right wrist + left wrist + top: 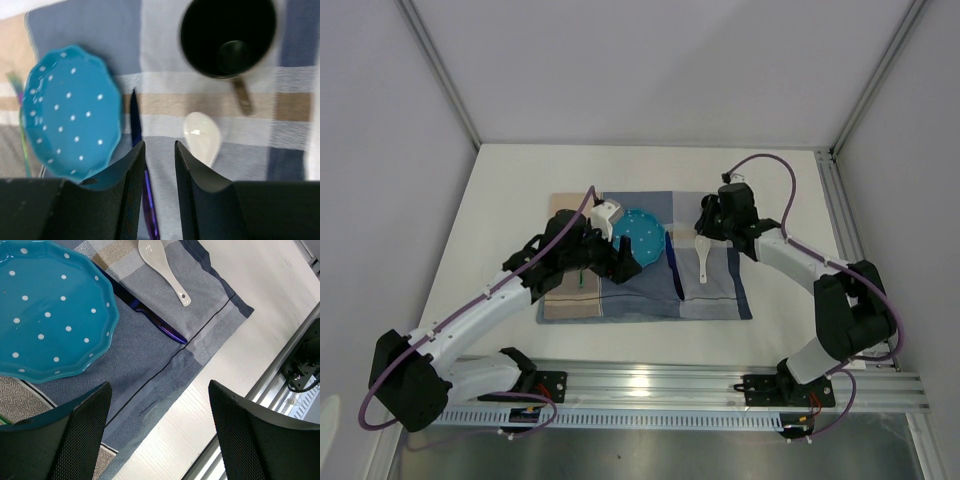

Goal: Set the dinner table for one person
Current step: Place the spoon on the napkin, then move the knife to the napkin.

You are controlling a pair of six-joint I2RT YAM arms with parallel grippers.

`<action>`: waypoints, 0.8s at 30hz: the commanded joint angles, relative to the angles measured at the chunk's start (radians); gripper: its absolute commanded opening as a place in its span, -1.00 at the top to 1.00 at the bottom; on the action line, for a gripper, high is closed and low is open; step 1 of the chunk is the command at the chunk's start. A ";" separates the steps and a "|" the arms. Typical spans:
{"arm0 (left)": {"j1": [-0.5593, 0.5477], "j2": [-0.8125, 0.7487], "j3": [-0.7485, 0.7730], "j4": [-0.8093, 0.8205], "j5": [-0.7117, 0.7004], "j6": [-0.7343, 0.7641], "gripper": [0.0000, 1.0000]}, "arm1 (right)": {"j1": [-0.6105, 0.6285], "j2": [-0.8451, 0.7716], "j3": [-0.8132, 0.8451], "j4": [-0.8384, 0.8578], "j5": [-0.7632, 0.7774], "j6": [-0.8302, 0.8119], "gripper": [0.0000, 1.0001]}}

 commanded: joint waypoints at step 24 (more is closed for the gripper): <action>-0.007 -0.018 -0.002 0.016 0.003 0.014 -0.64 | 0.085 0.254 -0.002 0.135 -0.340 0.004 0.38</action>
